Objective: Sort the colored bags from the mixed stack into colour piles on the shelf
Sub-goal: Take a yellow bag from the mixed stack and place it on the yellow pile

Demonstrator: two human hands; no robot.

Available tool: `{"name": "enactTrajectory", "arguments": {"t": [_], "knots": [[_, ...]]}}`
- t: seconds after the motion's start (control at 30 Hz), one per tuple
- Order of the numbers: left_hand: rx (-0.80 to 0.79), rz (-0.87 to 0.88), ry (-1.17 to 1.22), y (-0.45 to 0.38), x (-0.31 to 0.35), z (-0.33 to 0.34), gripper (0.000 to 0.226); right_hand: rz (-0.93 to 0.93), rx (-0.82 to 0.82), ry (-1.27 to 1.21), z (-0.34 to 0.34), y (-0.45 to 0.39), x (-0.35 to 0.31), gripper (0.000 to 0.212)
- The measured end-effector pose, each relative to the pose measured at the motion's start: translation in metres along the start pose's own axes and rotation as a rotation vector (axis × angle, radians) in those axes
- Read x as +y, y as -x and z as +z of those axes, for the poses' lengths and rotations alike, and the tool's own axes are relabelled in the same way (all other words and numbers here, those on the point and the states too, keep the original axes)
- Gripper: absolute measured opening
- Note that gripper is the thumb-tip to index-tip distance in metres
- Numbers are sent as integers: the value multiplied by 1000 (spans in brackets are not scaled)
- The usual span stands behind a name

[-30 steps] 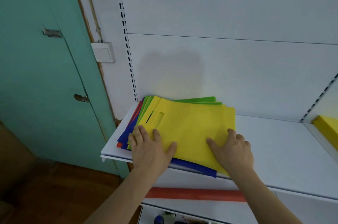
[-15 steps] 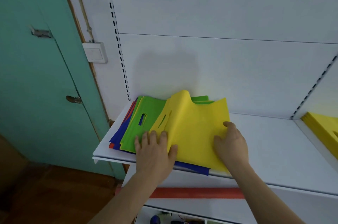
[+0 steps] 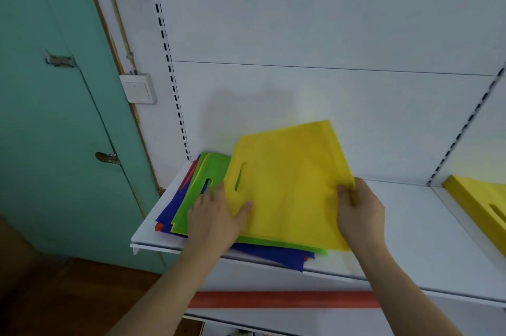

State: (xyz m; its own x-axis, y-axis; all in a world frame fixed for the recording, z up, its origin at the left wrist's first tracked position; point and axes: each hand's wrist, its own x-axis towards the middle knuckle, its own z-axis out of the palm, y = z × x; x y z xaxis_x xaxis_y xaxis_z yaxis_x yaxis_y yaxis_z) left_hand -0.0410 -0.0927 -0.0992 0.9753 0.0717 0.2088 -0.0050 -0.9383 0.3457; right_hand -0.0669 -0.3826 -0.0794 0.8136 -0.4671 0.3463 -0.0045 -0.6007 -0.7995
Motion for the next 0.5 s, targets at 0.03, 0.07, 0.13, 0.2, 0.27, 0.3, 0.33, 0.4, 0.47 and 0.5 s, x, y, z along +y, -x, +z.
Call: {"name": "enactTrajectory", "arguments": {"t": [0.03, 0.07, 0.13, 0.2, 0.27, 0.3, 0.33, 0.4, 0.47, 0.5], "knots": [[-15, -32, 94, -9, -1, -2, 94, -3, 10, -45, -3, 0, 1, 12], [-46, -81, 219, -19, 0, -6, 91, -5, 18, -91, -7, 1, 1, 13], [-136, -212, 553, -36, 3, -14, 88, 0, 34, -179, -14, 3, -1, 13], [-130, -308, 844, -45, 8, -23, 73, -10, 71, -230, -19, 5, -5, 19], [-7, -274, 986, -48, 10, -30, 35, -26, 119, -240, -22, 6, -10, 26], [63, -218, 1017, -49, 11, -33, 24, -39, 141, -242, -24, 6, -14, 28], [120, -168, 1035, -49, 11, -35, 22, -55, 157, -244, -26, 6, -17, 29], [193, -102, 1068, -48, 9, -37, 19, -78, 171, -249, -25, 5, -19, 28], [207, -40, 1070, -47, 3, -34, 21, -78, 153, -230, -19, 7, -15, 24], [187, -18, 1063, -44, 0, -30, 23, -72, 130, -212, -14, 10, -12, 24]]}}
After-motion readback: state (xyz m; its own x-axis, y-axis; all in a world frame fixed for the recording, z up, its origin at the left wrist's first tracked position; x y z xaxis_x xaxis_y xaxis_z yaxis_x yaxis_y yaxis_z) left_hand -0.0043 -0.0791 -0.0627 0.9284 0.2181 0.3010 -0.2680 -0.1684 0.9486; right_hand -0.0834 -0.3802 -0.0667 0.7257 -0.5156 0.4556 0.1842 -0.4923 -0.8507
